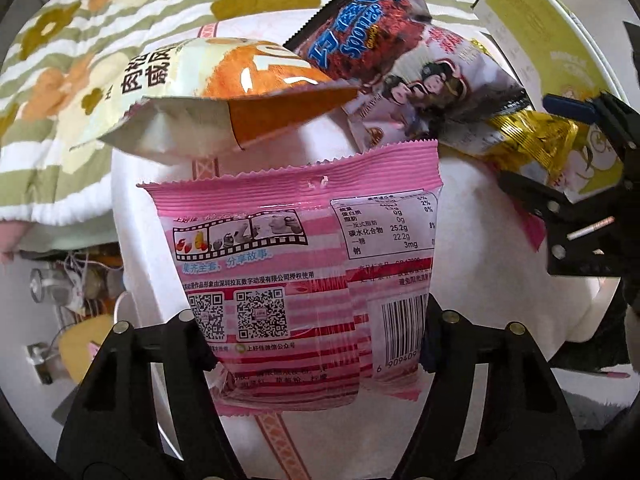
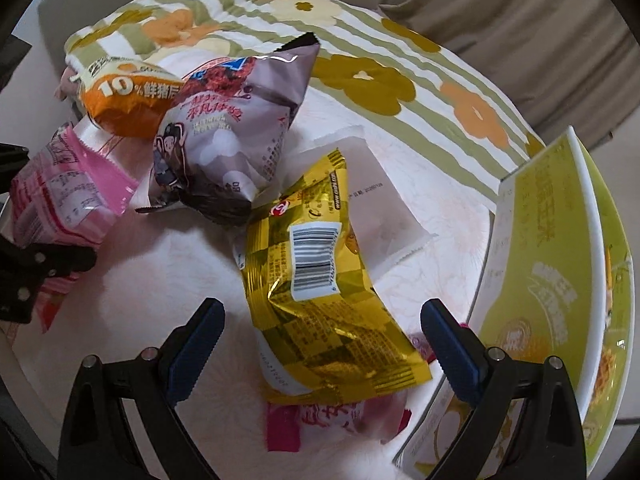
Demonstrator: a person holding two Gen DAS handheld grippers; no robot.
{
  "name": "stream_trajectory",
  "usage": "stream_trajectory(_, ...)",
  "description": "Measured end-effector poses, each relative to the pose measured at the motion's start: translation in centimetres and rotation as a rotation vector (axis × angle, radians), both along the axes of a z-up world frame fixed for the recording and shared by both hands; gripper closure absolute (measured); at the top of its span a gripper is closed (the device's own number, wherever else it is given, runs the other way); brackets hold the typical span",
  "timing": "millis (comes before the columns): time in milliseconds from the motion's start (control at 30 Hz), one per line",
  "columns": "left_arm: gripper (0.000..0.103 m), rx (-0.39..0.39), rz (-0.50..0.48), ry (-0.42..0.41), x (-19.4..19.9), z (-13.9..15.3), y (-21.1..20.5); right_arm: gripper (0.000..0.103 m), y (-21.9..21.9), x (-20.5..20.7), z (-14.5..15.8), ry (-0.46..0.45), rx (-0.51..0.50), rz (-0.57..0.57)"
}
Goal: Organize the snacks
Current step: 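Grasp the pink printed packet with the left tool while the right tool grasps the gold foil packet, then carry the pink and gold packets into the box and open both tools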
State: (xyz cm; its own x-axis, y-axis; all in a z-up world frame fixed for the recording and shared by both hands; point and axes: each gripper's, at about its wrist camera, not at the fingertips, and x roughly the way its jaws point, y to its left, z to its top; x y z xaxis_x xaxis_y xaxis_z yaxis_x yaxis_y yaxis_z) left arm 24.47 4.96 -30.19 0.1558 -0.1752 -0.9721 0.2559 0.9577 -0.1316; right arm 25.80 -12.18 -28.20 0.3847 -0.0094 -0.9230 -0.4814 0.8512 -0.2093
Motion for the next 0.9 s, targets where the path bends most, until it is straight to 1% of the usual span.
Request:
stream_trajectory(133,0.037,0.008,-0.003,-0.011,-0.2,0.5,-0.2,0.006,0.0,0.3,-0.6,-0.001,0.006,0.008)
stream_trajectory(167,0.037,0.012,-0.005,-0.015,-0.1,0.6,-0.3,0.01,-0.1,0.4,-0.8,0.002,0.01,0.008)
stream_trajectory(200,0.037,0.014,-0.005,-0.017,-0.1,0.7,-0.4,0.023,-0.1,0.4,-0.9,0.008,0.014,0.007)
stream_trajectory(267,0.037,0.019,-0.007,-0.013,-0.1,0.7,-0.6,0.038,-0.2,0.5,-1.2,0.024,0.006,0.008)
stream_trajectory(300,0.037,0.022,-0.006,-0.011,-0.1,0.6,-0.6,0.04,-0.1,0.4,-1.2,0.017,-0.002,0.014)
stream_trajectory(400,0.037,0.021,-0.012,-0.013,-0.4,0.8,-0.9,0.044,0.3,-0.4,-0.3,-0.021,-0.009,0.03)
stream_trajectory(533,0.037,0.013,-0.029,-0.039,-0.8,2.1,-1.1,0.044,0.5,-1.5,1.1,-0.04,0.004,0.003)
stream_trajectory(700,0.037,-0.013,-0.045,-0.083,-1.6,4.2,-0.9,0.045,-0.3,-2.3,3.1,-0.053,0.033,-0.089)
stream_trajectory(800,0.037,-0.031,-0.057,-0.124,-1.8,5.9,-0.9,0.045,-1.1,-2.9,5.2,-0.076,0.07,-0.154)
stream_trajectory(900,0.037,-0.061,-0.076,-0.176,-1.7,8.1,-0.9,0.045,-1.9,-4.1,7.6,-0.107,0.122,-0.228)
